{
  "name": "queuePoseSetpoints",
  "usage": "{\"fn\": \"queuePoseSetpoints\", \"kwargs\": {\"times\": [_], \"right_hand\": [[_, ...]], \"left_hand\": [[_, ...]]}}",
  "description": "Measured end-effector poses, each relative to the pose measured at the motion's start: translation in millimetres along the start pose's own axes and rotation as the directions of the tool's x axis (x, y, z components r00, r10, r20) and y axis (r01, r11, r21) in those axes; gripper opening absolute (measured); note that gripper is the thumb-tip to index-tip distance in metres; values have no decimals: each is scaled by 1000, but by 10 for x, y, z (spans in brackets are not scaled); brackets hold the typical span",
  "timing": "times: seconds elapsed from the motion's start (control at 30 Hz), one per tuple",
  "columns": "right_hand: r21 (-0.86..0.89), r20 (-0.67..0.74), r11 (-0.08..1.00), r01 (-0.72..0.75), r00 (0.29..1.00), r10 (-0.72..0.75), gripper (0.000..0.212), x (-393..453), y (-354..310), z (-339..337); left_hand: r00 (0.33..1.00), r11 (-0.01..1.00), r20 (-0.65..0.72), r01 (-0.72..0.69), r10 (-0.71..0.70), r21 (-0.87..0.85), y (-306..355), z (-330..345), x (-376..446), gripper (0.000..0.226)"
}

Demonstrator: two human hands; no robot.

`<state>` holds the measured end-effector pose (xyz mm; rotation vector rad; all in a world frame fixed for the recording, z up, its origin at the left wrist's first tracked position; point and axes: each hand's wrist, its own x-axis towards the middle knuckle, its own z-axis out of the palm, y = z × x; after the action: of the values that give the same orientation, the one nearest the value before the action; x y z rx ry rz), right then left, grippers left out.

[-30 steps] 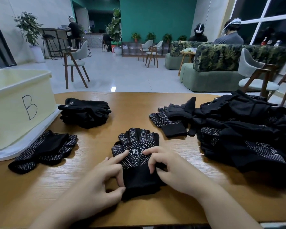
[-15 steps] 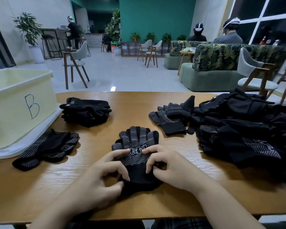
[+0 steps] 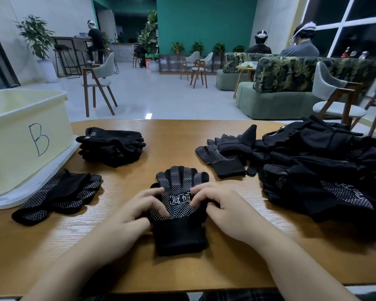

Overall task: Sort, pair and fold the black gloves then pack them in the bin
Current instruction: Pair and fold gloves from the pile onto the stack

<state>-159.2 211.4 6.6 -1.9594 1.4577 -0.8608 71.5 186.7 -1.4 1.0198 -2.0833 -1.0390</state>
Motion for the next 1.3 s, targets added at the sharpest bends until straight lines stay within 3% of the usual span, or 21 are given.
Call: {"fn": "queuePoseSetpoints", "kwargs": {"times": [0.1, 0.23, 0.37, 0.57, 0.73, 0.8, 0.93, 0.97, 1.1, 1.3], "right_hand": [[15, -15, 999, -40, 999, 40, 41, 154, -26, -30], [21, -93, 993, -118, 988, 120, 16, 421, -23, -51], [55, -205, 988, -142, 967, 150, 24, 556, 48, 43], [67, -352, 995, -67, 932, 87, 28, 424, 75, 70], [-33, -315, 989, -144, 941, 126, 28, 440, 121, 99], [-82, -370, 985, -153, 922, 112, 24, 456, 146, 97], [-302, -447, 920, -251, 889, 96, 18, 499, 158, 68], [-326, -430, 906, -269, 896, 111, 19, 518, 158, 73], [-369, -348, 891, -264, 928, 131, 25, 569, 150, 127], [-488, -334, 836, -251, 939, 86, 35, 523, 155, 165]], "left_hand": [[994, 1000, -112, 11, -10, 9, 5, -64, 225, 17], [979, 975, -203, 27, 18, 218, -28, -89, 563, 33], [962, 964, -267, 18, 55, 265, -66, 16, 652, 50], [946, 962, -309, -12, 100, 273, -185, 59, 571, 45], [939, 951, -336, 29, 80, 307, -159, 90, 564, 42], [935, 948, -346, 36, 80, 315, -164, 83, 564, 38], [920, 930, -384, 77, 72, 360, -210, 102, 604, 7], [922, 925, -381, 91, 62, 369, -211, 100, 617, 5], [970, 856, -237, 76, 55, 511, -184, 118, 625, 40], [992, 784, -87, 129, -96, 607, -219, 121, 684, 48]]}}
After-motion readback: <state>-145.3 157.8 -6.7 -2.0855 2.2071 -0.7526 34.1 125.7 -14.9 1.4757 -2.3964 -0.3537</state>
